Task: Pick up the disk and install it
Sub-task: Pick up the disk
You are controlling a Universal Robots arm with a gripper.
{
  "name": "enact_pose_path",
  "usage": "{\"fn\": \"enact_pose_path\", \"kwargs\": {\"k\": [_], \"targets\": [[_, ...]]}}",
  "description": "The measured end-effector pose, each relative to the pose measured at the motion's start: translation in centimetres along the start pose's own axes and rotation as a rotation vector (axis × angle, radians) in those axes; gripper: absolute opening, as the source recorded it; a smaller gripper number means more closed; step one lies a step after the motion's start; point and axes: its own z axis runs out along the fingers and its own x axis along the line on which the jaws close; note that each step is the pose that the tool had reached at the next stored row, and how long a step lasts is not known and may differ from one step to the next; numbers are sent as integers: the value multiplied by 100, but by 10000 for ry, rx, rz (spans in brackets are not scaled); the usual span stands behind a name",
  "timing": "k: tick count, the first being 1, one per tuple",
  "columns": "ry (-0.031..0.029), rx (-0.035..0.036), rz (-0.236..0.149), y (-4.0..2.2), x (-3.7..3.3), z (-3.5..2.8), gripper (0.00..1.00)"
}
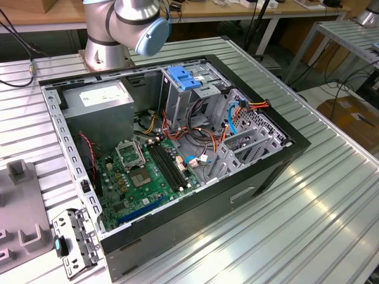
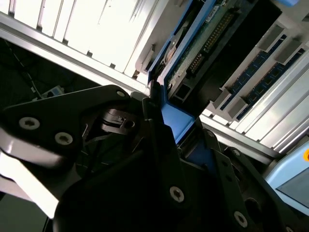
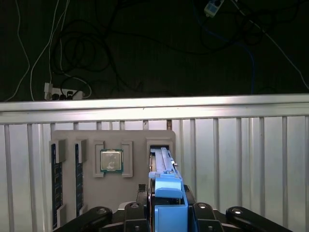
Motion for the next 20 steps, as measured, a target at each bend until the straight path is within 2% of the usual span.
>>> {"fn": "enact_pose_path", "kwargs": {"k": [8,20], "targets": [[1,-2,0,0,1,-9,37],[1,-1,0,-1,2,-80,37]]}}
